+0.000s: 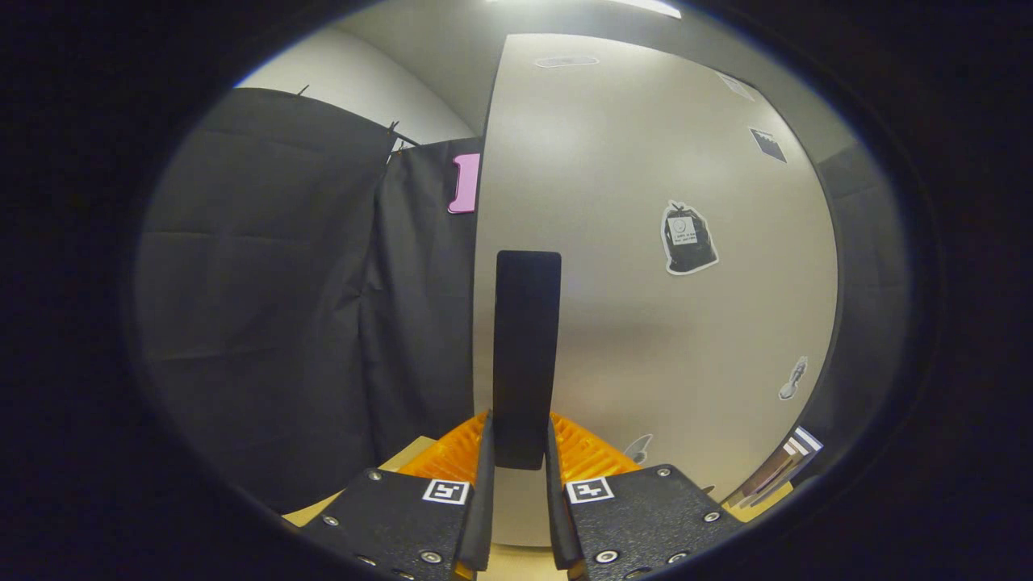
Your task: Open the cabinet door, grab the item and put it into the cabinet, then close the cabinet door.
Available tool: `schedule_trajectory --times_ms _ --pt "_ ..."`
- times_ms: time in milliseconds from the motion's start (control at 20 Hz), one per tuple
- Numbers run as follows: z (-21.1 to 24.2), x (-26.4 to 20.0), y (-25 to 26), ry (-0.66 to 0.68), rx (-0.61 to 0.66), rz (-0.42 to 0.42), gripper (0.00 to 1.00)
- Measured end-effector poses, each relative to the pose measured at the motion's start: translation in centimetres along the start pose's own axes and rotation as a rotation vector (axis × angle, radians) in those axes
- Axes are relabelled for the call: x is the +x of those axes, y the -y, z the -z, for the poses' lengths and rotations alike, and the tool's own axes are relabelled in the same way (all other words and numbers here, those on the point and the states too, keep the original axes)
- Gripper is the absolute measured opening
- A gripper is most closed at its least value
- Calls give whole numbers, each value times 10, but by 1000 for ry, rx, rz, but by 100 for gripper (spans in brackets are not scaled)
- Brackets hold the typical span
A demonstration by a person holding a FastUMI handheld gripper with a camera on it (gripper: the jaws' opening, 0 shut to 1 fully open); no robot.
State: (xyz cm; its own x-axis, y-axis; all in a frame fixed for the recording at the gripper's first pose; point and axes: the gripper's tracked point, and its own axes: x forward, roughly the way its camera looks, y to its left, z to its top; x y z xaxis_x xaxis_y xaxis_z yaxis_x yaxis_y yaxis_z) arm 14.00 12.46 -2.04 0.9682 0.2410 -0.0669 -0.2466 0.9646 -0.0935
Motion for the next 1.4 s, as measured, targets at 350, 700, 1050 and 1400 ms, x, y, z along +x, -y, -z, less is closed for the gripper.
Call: schedule_trajectory --times_ms 350,700,1050,1400 --pt "4 -42 1 3 9 -135 27" --pt "6 -76 13 -3 13 -249 27" --pt "8 -101 27 6 16 -401 27" --pt "10 -107 42 7 16 -512 27"
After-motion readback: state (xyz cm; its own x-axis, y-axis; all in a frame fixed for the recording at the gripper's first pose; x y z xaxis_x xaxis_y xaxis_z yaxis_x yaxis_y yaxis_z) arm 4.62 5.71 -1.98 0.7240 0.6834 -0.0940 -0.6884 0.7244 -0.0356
